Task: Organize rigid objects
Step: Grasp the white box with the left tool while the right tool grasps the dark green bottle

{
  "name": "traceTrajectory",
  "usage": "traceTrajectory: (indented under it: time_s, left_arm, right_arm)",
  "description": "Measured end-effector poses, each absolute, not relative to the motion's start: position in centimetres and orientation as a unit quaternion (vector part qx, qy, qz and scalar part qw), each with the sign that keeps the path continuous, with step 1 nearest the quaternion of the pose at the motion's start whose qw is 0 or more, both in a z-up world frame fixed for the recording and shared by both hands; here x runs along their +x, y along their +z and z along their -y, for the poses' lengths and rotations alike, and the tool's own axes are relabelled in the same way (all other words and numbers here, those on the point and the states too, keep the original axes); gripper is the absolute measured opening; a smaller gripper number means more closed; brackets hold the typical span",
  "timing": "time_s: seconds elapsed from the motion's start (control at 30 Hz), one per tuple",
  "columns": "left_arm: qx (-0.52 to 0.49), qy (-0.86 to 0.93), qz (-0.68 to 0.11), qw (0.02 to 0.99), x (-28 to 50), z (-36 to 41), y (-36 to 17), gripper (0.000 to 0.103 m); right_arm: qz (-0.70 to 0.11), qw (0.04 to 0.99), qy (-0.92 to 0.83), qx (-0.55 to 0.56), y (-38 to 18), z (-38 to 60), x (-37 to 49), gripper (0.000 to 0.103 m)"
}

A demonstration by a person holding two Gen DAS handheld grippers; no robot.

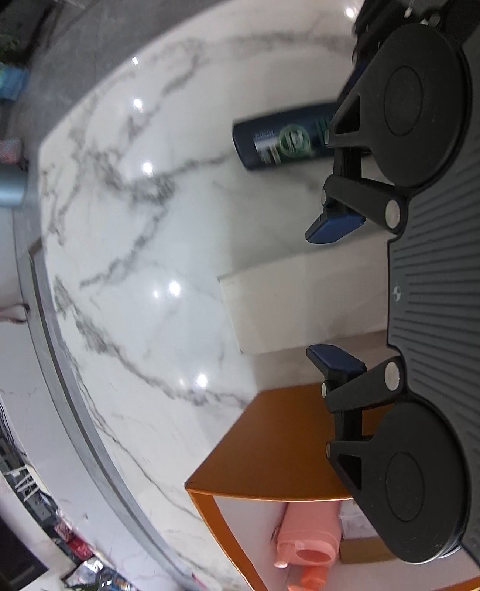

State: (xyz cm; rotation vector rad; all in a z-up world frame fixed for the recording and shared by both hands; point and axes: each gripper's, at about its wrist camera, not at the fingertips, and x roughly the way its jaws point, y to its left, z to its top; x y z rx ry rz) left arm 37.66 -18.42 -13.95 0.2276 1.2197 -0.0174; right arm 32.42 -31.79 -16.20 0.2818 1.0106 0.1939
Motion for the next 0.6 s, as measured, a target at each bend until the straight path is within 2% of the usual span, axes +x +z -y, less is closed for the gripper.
traceTrajectory:
  time_s: [0.2, 0.6]
  left_arm:
    - [0.101, 0.001, -0.581, 0.807, 38.1, 18.1, -15.0, 0.079]
    - [0.098, -0.008, -0.58, 0.809, 37.8, 18.0, -15.9, 0.075]
  right_arm:
    - [-0.477, 0.862, 0.097, 0.139, -16.3, 32.0, 32.4, 0.037]
    - [-0.46, 0.873, 0.103, 0.122, -16.5, 31.6, 33.3, 0.038]
